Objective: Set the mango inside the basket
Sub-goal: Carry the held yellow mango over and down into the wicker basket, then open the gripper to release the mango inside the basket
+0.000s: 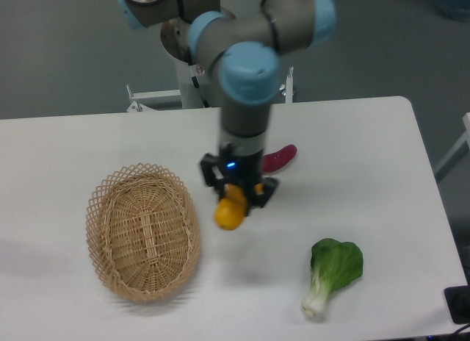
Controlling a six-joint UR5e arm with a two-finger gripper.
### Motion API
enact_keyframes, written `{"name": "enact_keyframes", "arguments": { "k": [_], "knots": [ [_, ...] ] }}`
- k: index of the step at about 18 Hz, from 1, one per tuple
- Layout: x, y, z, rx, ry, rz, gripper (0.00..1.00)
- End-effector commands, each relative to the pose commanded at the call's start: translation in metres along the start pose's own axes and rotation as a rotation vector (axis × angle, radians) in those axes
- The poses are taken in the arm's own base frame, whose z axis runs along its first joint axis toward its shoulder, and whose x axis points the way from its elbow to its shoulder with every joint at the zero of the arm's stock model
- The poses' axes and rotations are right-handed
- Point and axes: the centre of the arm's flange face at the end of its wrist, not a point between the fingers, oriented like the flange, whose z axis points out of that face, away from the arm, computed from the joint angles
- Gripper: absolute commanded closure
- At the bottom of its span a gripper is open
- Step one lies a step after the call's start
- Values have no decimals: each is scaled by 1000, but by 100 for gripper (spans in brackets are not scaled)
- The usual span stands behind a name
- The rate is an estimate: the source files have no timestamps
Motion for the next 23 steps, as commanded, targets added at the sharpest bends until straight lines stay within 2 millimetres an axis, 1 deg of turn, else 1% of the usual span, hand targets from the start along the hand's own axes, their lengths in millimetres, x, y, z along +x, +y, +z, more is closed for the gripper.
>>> {"name": "enact_keyframes", "arguments": {
  "k": [1,2,3,5,8,10,11,13,15,17,19,20,23],
  "knots": [
    [16,-11,9,0,-29,8,47],
    [29,-15,21,-13,-49,6,47],
    [36,-17,30,-22,-66,-7,47],
    [51,-24,37,-25,-73,-23,47],
    [67,-30,51,-37,-63,-41,47],
    [74,-33,64,-52,-54,-39,47],
    [76,-33,67,-57,-50,-43,47],
    [91,-38,68,-57,-46,-41,47],
    [99,-39,77,-68,-38,-36,47],
    [102,-40,87,-82,-30,-29,47],
    [107,-42,92,-87,-26,-20,47],
    [108,-43,93,-84,-27,-19,44],
    [107,-44,94,-78,-57,-12,18]
  ]
}}
